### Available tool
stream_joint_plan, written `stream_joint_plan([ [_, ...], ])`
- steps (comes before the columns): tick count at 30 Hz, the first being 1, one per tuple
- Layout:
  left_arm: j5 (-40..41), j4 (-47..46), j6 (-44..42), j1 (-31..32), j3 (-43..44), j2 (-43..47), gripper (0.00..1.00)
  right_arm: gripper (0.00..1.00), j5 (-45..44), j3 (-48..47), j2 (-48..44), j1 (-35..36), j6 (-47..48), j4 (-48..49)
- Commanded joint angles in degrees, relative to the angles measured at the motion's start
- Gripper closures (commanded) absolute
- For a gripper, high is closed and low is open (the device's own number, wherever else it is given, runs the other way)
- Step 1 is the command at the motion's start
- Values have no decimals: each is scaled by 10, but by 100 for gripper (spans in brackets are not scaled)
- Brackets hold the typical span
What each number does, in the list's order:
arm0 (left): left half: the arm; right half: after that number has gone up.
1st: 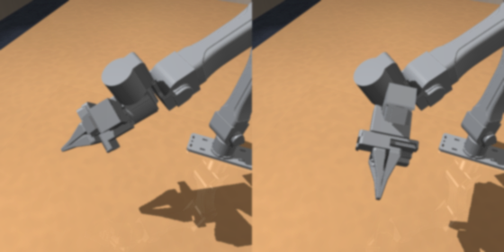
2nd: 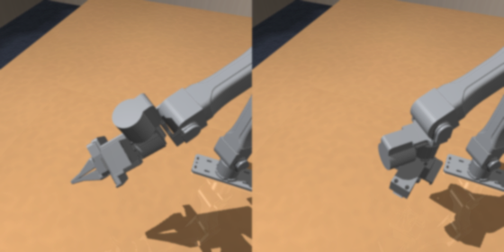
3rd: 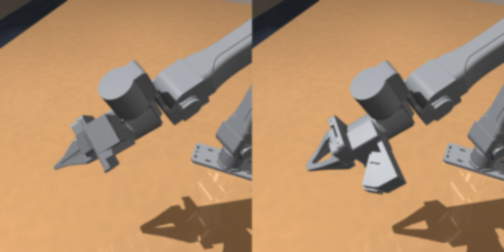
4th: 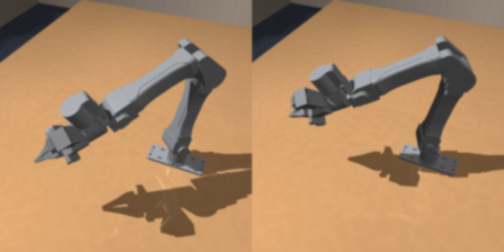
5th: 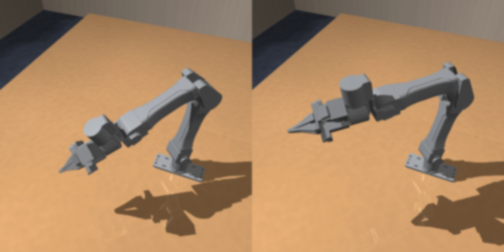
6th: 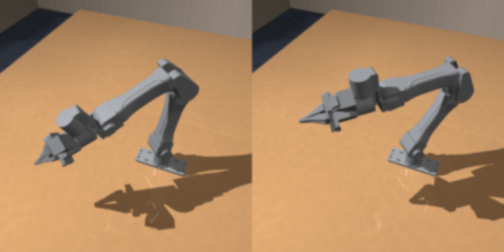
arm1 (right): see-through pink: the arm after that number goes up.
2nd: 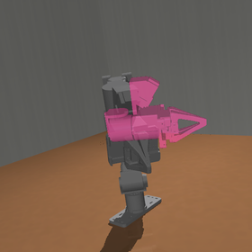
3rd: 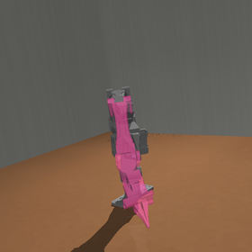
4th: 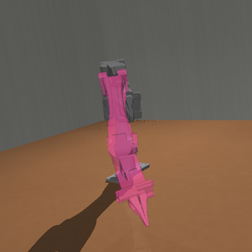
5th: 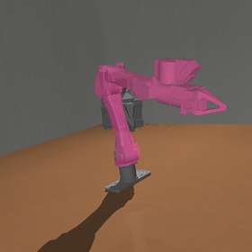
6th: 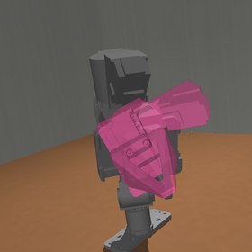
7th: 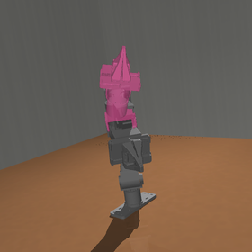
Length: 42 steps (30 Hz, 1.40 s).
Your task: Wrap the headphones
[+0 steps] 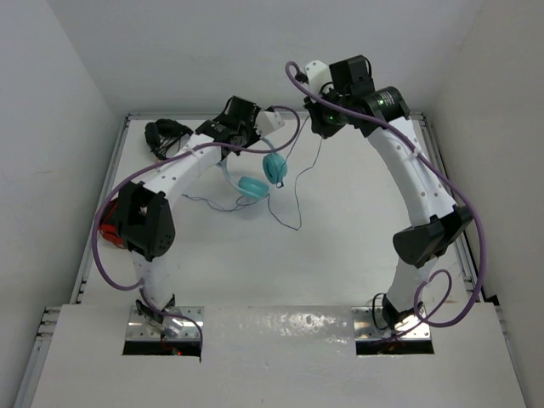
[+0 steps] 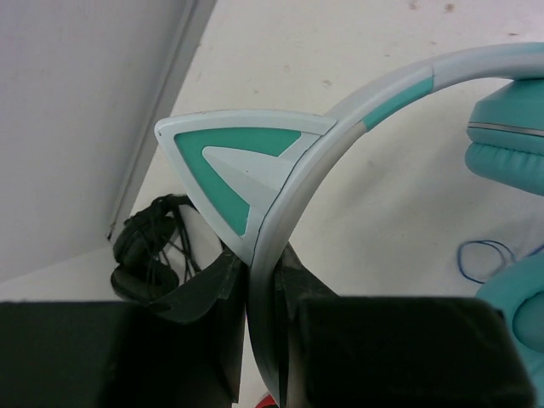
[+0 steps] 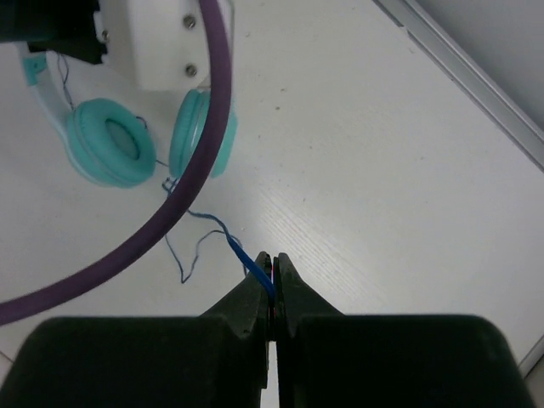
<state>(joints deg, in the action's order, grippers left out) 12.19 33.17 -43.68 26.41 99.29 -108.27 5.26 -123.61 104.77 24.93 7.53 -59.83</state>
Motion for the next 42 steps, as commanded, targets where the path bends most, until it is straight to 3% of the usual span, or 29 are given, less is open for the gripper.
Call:
stream_joint_plan([
  [1, -78, 22, 13, 20, 20, 46, 100, 100, -32, -29, -6, -1, -13, 45],
  [8, -196, 126, 106, 50, 82, 44, 100, 100, -5, -19, 11, -2, -33, 148],
  [15, -354, 194, 165, 49, 147, 46, 100, 100, 26, -24, 51, -37, -72, 165],
  [24, -516, 221, 212, 36, 199, 44, 100, 100, 120, 62, 53, -92, -187, 241],
  [29, -535, 187, 299, -2, 271, 26, 100, 99, 185, 142, 53, -93, -170, 279],
  [32, -439, 175, 324, -14, 357, 15, 100, 81, 228, 272, 10, -92, -195, 407],
  [33, -389, 169, 313, -14, 386, 15, 100, 64, 230, 302, -10, -91, -215, 446],
  [34, -368, 165, 308, -13, 397, 14, 100, 56, 229, 329, -18, -79, -223, 518],
  [36, -315, 157, 284, -12, 430, 10, 100, 50, 219, 395, -22, -61, -237, 592],
  [37, -295, 152, 280, -12, 433, 9, 100, 40, 214, 426, -20, -42, -240, 658],
  [42, -218, 137, 256, -13, 428, 18, 100, 21, 165, 450, 39, -15, -279, 760],
])
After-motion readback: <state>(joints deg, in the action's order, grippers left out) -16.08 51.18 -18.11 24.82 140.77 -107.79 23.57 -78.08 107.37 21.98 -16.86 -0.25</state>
